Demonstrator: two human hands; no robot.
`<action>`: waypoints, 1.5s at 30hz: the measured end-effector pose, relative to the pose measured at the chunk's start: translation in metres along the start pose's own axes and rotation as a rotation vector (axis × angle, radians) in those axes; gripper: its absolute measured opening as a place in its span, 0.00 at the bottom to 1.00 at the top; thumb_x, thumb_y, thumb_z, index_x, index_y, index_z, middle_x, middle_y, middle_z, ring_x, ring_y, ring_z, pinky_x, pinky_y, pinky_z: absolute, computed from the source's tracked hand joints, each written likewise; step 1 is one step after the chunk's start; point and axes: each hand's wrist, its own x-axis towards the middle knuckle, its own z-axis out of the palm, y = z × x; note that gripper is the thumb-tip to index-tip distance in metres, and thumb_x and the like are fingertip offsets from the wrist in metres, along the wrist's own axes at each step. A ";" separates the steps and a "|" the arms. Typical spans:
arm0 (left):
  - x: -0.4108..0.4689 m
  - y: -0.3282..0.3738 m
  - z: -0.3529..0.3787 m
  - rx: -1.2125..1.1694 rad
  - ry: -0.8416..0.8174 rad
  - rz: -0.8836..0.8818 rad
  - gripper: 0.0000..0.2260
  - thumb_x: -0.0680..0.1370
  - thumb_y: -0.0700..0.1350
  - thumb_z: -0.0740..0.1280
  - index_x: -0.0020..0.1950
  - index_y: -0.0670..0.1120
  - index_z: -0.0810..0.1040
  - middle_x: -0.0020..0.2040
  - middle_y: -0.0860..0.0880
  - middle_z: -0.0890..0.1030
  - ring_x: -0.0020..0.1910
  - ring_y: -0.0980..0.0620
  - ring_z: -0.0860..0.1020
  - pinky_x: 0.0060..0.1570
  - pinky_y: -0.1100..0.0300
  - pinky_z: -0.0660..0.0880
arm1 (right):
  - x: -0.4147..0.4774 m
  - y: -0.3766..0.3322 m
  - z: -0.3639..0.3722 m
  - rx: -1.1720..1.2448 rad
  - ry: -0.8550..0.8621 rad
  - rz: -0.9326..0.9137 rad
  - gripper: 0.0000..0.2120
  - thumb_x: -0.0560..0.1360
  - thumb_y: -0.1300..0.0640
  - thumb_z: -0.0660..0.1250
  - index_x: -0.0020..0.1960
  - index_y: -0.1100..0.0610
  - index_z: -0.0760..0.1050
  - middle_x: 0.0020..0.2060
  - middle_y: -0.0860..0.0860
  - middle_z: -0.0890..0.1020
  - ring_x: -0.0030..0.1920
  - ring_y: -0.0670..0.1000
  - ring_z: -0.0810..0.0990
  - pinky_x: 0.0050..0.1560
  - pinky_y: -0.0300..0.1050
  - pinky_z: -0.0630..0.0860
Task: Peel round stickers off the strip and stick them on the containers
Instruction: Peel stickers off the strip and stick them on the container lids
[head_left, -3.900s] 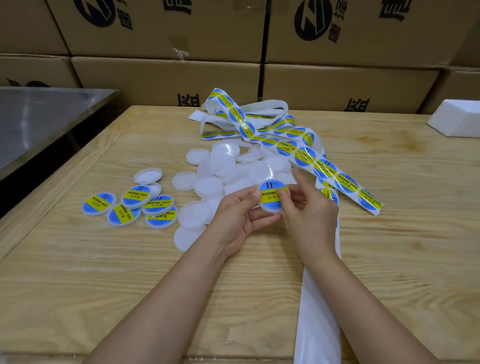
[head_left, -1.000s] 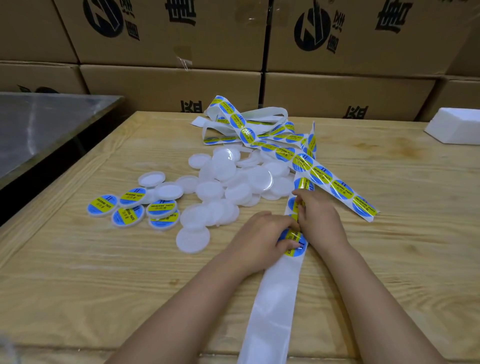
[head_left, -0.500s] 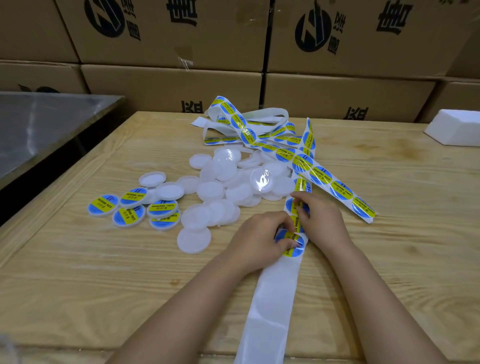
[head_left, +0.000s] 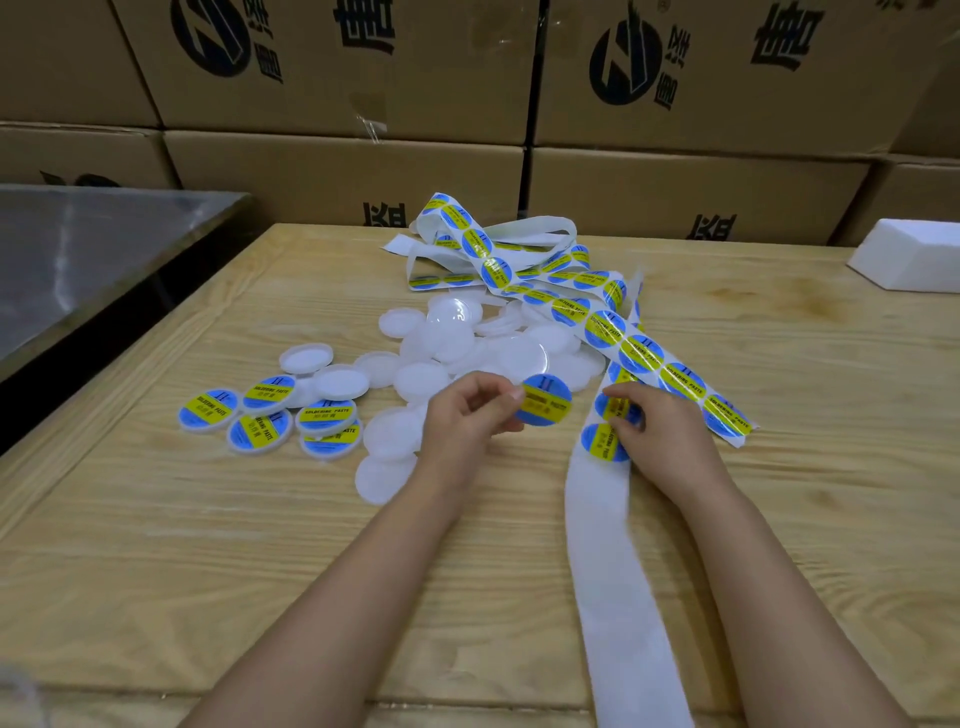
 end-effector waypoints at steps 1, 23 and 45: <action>0.002 0.001 -0.002 -0.032 0.020 -0.017 0.07 0.74 0.33 0.66 0.37 0.42 0.76 0.33 0.49 0.79 0.37 0.49 0.78 0.38 0.60 0.76 | 0.000 -0.001 -0.001 0.018 0.019 0.006 0.15 0.73 0.66 0.66 0.58 0.56 0.79 0.44 0.52 0.80 0.39 0.49 0.72 0.39 0.34 0.61; 0.004 -0.015 -0.006 1.110 0.291 0.597 0.19 0.73 0.34 0.62 0.64 0.39 0.74 0.54 0.45 0.81 0.51 0.46 0.79 0.52 0.53 0.72 | -0.011 -0.048 0.009 0.854 0.155 0.254 0.03 0.73 0.60 0.70 0.41 0.54 0.80 0.34 0.45 0.81 0.31 0.34 0.75 0.35 0.25 0.69; 0.005 0.010 0.001 0.045 0.279 -0.030 0.02 0.78 0.37 0.65 0.45 0.42 0.76 0.36 0.43 0.79 0.36 0.46 0.81 0.31 0.60 0.80 | -0.016 -0.065 0.015 0.991 0.028 0.134 0.18 0.74 0.61 0.69 0.60 0.49 0.68 0.43 0.48 0.83 0.37 0.41 0.80 0.35 0.33 0.74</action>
